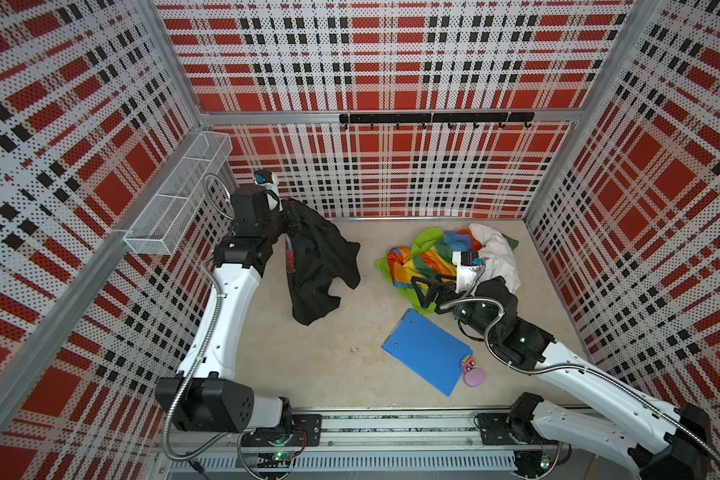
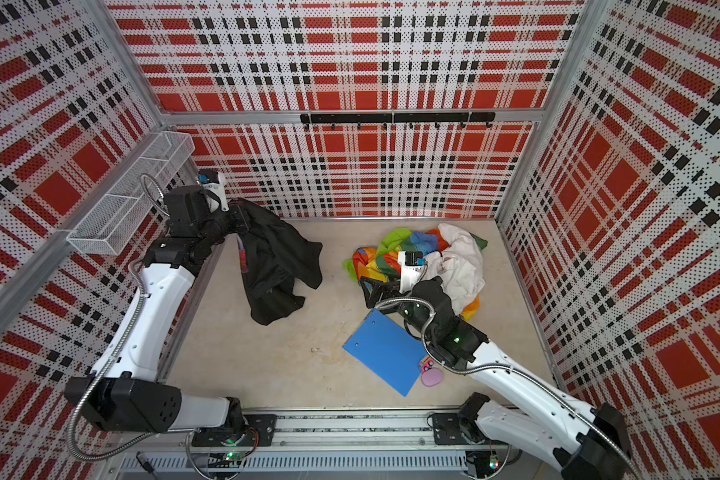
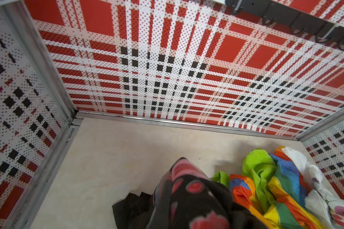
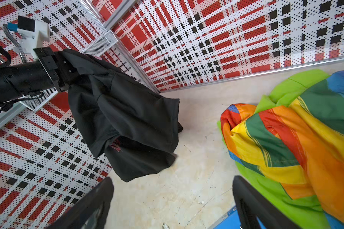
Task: Pick out a specific cloth from the pile
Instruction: 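Carry the black shirt away with the left gripper while the right gripper releases, then lower the black shirt onto the table with the left gripper and release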
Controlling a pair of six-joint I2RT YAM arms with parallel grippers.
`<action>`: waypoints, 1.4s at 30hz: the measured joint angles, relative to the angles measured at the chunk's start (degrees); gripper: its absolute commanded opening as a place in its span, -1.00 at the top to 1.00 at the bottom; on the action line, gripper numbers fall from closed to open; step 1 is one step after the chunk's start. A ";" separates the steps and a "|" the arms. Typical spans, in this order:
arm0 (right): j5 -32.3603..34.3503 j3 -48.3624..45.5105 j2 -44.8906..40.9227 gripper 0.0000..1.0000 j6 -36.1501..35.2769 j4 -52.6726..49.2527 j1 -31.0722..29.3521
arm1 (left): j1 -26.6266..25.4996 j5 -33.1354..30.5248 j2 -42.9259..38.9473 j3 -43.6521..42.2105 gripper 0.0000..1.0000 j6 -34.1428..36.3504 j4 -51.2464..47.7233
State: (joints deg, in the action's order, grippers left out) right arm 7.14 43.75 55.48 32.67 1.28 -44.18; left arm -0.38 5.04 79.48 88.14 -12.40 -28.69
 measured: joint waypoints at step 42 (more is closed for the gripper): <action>-0.20 0.00 1.36 -0.98 0.35 -0.70 0.00 | 4.76 -3.17 1.42 -27.50 0.85 -11.17 14.53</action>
State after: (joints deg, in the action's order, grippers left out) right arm 6.94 43.75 56.84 33.01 0.58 -44.18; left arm 4.38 1.87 80.90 60.64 -23.57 -14.15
